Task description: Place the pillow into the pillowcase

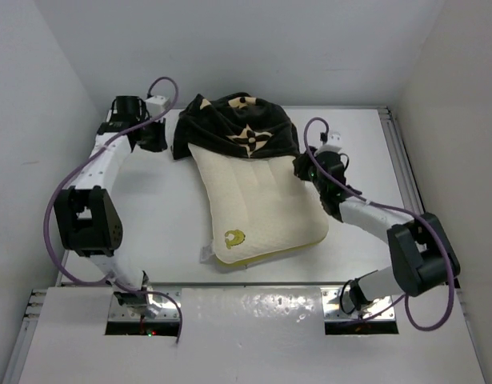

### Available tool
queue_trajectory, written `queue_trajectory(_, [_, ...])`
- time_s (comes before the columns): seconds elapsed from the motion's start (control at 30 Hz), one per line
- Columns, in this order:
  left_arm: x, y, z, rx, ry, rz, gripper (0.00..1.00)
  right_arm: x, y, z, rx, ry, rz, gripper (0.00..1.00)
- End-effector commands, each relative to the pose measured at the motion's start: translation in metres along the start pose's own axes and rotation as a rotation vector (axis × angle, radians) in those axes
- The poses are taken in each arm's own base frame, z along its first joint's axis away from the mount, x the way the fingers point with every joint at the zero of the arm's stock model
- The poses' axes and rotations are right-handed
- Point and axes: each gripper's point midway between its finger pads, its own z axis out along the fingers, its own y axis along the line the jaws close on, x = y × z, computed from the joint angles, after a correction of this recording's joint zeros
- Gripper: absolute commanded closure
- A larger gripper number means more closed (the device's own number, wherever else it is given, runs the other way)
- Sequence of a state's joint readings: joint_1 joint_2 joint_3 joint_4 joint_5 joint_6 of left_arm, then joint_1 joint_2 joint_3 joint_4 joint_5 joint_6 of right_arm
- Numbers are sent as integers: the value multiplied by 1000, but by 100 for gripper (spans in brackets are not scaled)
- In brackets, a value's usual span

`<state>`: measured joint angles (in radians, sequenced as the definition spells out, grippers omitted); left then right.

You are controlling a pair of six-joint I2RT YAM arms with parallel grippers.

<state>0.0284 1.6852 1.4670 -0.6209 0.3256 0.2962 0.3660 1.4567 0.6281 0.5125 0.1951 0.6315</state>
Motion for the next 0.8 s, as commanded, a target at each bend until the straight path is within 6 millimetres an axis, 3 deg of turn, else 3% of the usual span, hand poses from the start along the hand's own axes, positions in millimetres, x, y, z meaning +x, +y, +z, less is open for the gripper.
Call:
queue_trajectory(0.0, [16, -8, 50, 63, 34, -2, 100, -46, 11, -9, -19, 17, -241, 100])
queue_trajectory(0.03, [11, -4, 60, 69, 27, 15, 96, -53, 20, -10, -46, 20, -298, 100])
queue_trajectory(0.07, [18, 13, 78, 55, 29, -11, 68, -67, 34, -12, -57, 19, -325, 93])
queue_trajectory(0.13, [13, 25, 94, 37, -4, -15, 43, -70, 57, -8, -95, 39, -377, 52])
queue_trajectory(0.17, [18, 33, 105, 40, -9, -25, 34, -77, 87, -11, -148, 41, -414, 33])
queue_trajectory(0.2, [10, 40, 112, 31, -52, 7, 32, -74, 102, -10, -181, 56, -440, 18])
queue_trajectory(0.23, [12, 48, 121, 11, -54, 15, 29, -64, 129, -7, -227, 94, -487, 13])
queue_trajectory(0.27, [14, 51, 126, 9, -46, 25, 28, -59, 143, -6, -244, 107, -504, 7])
queue_trajectory(0.3, [16, 54, 129, 8, -42, 47, 28, -51, 153, -3, -254, 126, -520, 5])
queue_trajectory(0.33, [17, 55, 132, 9, -34, 47, 27, -50, 181, -5, -301, 118, -538, 4])
queue_trajectory(0.37, [22, 57, 138, 7, -25, 48, 27, -27, 183, 7, -289, 169, -564, 1])
queue_trajectory(0.4, [26, 57, 142, 6, -20, 48, 27, -16, 193, 10, -298, 184, -578, 1])
queue_trajectory(0.43, [27, 59, 147, 1, -25, 48, 26, 10, 208, 19, -316, 230, -608, 1])
queue_trajectory(0.5, [25, 59, 152, 13, -47, 32, 26, 32, 217, 29, -307, 264, -623, 1])
queue_trajectory(0.53, [25, 57, 154, 27, -55, 25, 26, 35, 233, 31, -313, 263, -599, 1])
queue_trajectory(0.57, [19, 53, 155, 58, -84, 29, 25, 63, 225, 43, -279, 328, -609, 1])
queue_trajectory(0.67, [9, 42, 155, 133, -151, 33, 26, 78, 228, 57, -242, 351, -555, 1])
queue_trajectory(0.77, [18, 33, 165, 204, -144, 34, 31, 96, 220, 71, -199, 353, -554, 1])
